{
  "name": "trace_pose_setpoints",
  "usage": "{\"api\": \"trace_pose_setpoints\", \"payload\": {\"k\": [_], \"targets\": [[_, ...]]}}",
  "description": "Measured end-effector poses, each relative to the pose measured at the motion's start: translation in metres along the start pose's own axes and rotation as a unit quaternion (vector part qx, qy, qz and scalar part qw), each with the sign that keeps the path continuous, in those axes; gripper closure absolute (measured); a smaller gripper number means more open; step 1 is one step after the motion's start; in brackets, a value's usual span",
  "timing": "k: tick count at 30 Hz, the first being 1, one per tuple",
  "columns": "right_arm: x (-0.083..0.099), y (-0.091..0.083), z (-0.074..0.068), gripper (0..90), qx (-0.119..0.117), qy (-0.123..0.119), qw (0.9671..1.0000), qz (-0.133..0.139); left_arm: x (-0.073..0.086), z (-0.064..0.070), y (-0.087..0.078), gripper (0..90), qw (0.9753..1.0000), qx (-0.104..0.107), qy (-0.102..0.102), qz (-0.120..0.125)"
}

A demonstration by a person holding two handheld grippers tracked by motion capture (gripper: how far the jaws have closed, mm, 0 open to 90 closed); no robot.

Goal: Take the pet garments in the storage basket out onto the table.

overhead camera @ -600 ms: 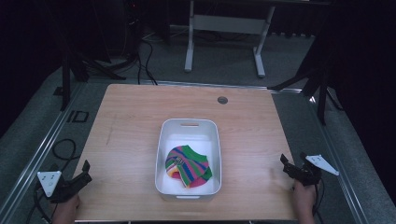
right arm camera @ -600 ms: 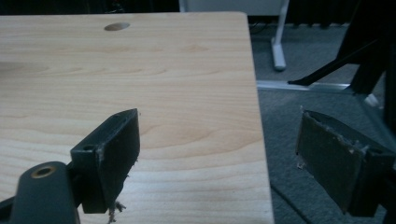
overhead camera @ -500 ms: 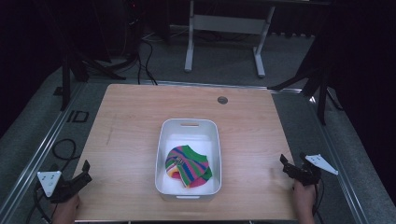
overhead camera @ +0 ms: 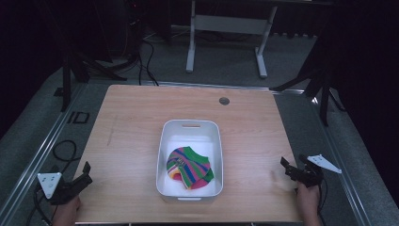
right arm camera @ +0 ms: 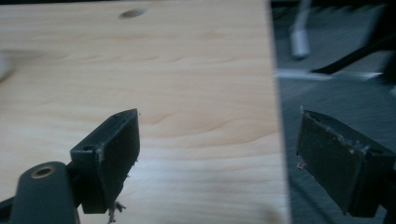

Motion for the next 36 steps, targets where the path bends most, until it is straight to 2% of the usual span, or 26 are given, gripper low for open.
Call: {"api": "trace_pose_setpoints", "payload": {"k": [3, 6, 7, 9, 10, 11, 12, 17, 19, 21, 22, 23, 28, 29, 30, 31, 33, 36], "targets": [[-0.001, 0.001, 0.000, 13.9, -0.032, -0.011, 0.9990, -0.030, 0.000, 0.000, 0.000, 0.9, 1.0000, 0.000, 0.000, 0.000], [-0.002, 0.001, -0.001, 14.1, -0.051, -0.050, 0.9953, -0.065, 0.000, 0.000, 0.000, 0.9, 1.0000, 0.002, 0.002, -0.001], [-0.001, 0.001, -0.001, 14.3, -0.064, -0.063, 0.9928, -0.079, 0.000, 0.000, 0.000, 0.9, 1.0000, 0.002, 0.003, 0.000], [0.000, 0.002, -0.001, 14.5, -0.090, -0.095, 0.9858, -0.105, 0.000, 0.000, -0.001, 0.9, 1.0000, 0.003, 0.003, -0.001], [0.001, 0.002, -0.002, 14.6, -0.107, -0.114, 0.9807, -0.118, 0.000, 0.000, 0.000, 0.9, 1.0000, 0.003, 0.002, -0.001], [0.002, 0.002, -0.004, 14.7, -0.126, -0.135, 0.9738, -0.133, 0.000, 0.000, 0.000, 0.9, 1.0000, 0.004, 0.001, -0.001], [0.003, 0.002, -0.006, 14.7, -0.134, -0.146, 0.9705, -0.138, 0.000, 0.000, 0.000, 0.9, 1.0000, 0.004, 0.001, -0.001], [0.006, 0.003, -0.013, 14.7, -0.179, -0.195, 0.9483, -0.175, 0.000, 0.000, 0.000, 0.9, 1.0000, 0.003, 0.000, -0.002], [0.007, 0.003, -0.018, 14.7, -0.194, -0.206, 0.9405, -0.188, 0.000, 0.000, 0.000, 0.9, 1.0000, 0.003, 0.000, -0.001], [0.007, 0.003, -0.023, 14.4, -0.212, -0.205, 0.9345, -0.199, 0.000, 0.000, 0.000, 1.0, 1.0000, 0.003, -0.001, -0.002], [0.007, 0.003, -0.023, 14.4, -0.212, -0.205, 0.9345, -0.199, 0.000, 0.000, 0.000, 0.9, 1.0000, 0.003, -0.001, -0.002], [0.005, 0.004, -0.028, 13.9, -0.226, -0.208, 0.9285, -0.209, 0.000, 0.000, 0.000, 0.9, 1.0000, 0.003, -0.001, -0.002], [0.002, 0.003, -0.041, 13.8, -0.243, -0.226, 0.9132, -0.236, 0.000, 0.000, 0.000, 0.9, 1.0000, 0.003, -0.001, -0.001], [0.002, 0.003, -0.041, 13.8, -0.243, -0.226, 0.9132, -0.236, 0.000, 0.000, 0.000, 0.9, 1.0000, 0.003, -0.001, -0.001], [0.001, 0.003, -0.044, 13.8, -0.246, -0.234, 0.9104, -0.237, 0.000, 0.000, 0.000, 0.9, 1.0000, 0.004, 0.000, -0.002], [-0.001, 0.003, -0.050, 13.7, -0.249, -0.246, 0.9053, -0.241, 0.000, 0.000, 0.000, 0.9, 1.0000, 0.004, 0.000, -0.002], [-0.002, 0.002, -0.055, 13.7, -0.247, -0.259, 0.9024, -0.239, 0.000, 0.000, 0.000, 0.9, 1.0000, 0.004, 0.001, -0.002], [-0.007, 0.002, -0.062, 14.3, -0.255, -0.263, 0.8990, -0.240, 0.000, 0.000, -0.001, 0.9, 1.0000, 0.005, 0.003, -0.003]]}}
Point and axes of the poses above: each handheld gripper's, and its own axes: y roughly forward along the jaws, x roughly out of its underside, z roughly to its right, the point moved 3 cm from there along y, roughly forward along the jaws, and after that the axes turned 15 degrees about -z, right-handed, at the moved point
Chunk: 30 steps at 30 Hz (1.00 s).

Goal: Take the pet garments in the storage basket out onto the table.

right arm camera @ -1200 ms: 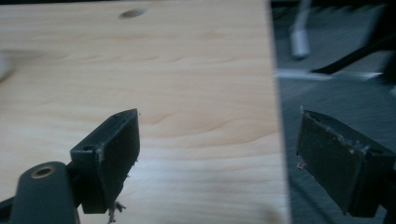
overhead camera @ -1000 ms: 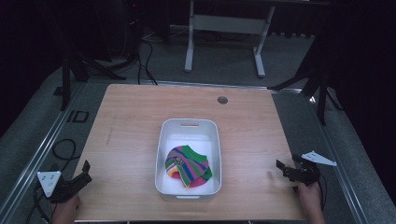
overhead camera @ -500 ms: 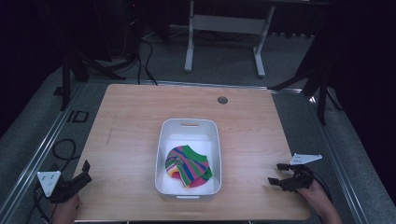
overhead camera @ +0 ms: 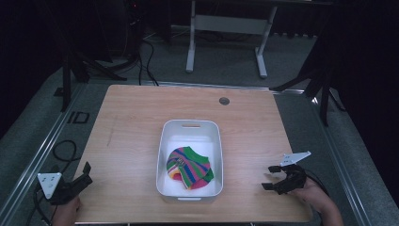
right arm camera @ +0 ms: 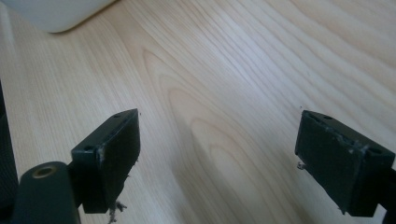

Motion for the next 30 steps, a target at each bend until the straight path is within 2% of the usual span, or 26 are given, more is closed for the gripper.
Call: {"api": "trace_pose_setpoints", "payload": {"k": [5, 12, 16, 24, 30], "targets": [[-0.011, 0.000, -0.007, 14.6, -0.002, -0.029, 0.9996, -0.004, 0.000, 0.000, 0.000, 0.9, 1.0000, 0.000, 0.002, 0.001], [-0.029, -0.005, -0.014, 15.3, -0.011, -0.042, 0.9991, 0.002, 0.000, 0.000, 0.000, 1.0, 1.0000, 0.000, 0.003, 0.002], [-0.040, -0.009, -0.018, 15.3, -0.007, -0.048, 0.9988, 0.008, 0.000, 0.001, 0.000, 0.9, 1.0000, -0.001, 0.003, 0.001], [-0.060, -0.017, -0.024, 15.3, -0.003, -0.064, 0.9980, 0.003, 0.000, 0.000, 0.000, 0.9, 1.0000, 0.000, 0.001, 0.001], [-0.077, -0.023, -0.031, 15.4, -0.001, -0.082, 0.9966, 0.010, 0.000, 0.000, 0.000, 0.9, 1.0000, 0.001, 0.000, 0.002]]}}
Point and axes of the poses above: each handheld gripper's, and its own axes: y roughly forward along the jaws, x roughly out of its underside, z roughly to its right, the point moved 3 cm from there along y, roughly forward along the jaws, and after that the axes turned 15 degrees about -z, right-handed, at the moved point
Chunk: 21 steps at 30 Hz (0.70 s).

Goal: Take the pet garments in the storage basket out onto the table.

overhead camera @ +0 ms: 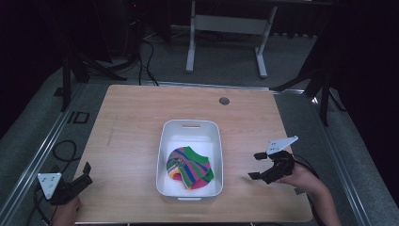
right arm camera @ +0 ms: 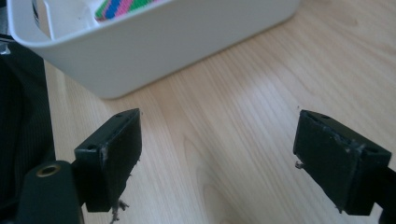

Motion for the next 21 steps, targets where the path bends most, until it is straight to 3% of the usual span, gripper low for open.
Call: {"api": "trace_pose_setpoints", "payload": {"k": [11, 21], "targets": [[-0.040, -0.005, -0.011, 15.0, -0.007, -0.037, 0.9993, 0.000, 0.000, 0.000, 0.000, 0.9, 1.0000, 0.001, 0.003, -0.001], [-0.076, 0.002, -0.024, 15.6, -0.032, -0.069, 0.9970, -0.004, 0.000, 0.000, 0.000, 0.9, 1.0000, 0.002, 0.002, 0.000]]}}
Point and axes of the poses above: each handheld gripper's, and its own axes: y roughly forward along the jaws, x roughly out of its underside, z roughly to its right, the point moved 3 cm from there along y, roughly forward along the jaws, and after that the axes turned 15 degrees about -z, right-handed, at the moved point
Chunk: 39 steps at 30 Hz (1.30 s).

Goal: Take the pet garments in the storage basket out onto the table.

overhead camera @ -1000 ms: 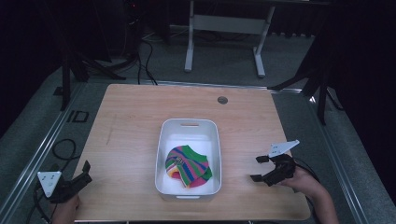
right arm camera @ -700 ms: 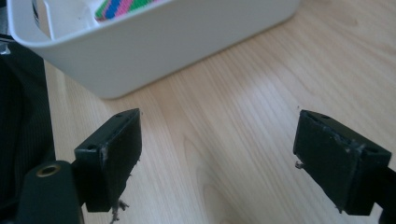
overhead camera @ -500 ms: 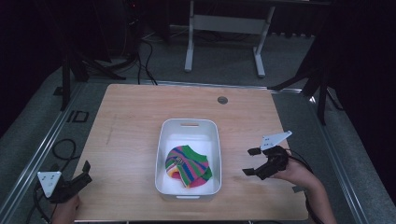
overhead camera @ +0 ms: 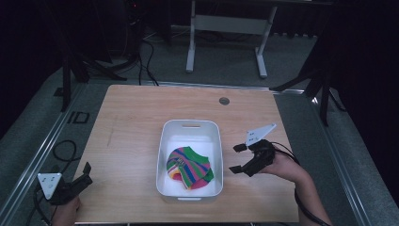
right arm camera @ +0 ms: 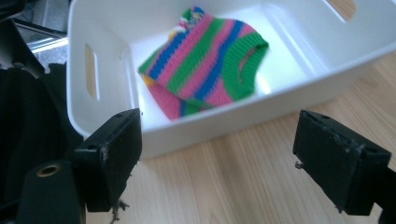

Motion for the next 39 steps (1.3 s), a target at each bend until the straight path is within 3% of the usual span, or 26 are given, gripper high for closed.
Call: {"api": "trace_pose_setpoints", "payload": {"k": [15, 39], "targets": [[-0.046, 0.026, -0.007, 16.4, -0.012, -0.034, 0.9992, -0.015, 0.000, 0.000, 0.000, 1.0, 1.0000, 0.003, -0.001, 0.001], [-0.105, 0.077, -0.018, 20.1, -0.032, -0.042, 0.9975, -0.048, 0.000, 0.000, 0.000, 0.9, 1.0000, 0.006, 0.001, 0.002]]}}
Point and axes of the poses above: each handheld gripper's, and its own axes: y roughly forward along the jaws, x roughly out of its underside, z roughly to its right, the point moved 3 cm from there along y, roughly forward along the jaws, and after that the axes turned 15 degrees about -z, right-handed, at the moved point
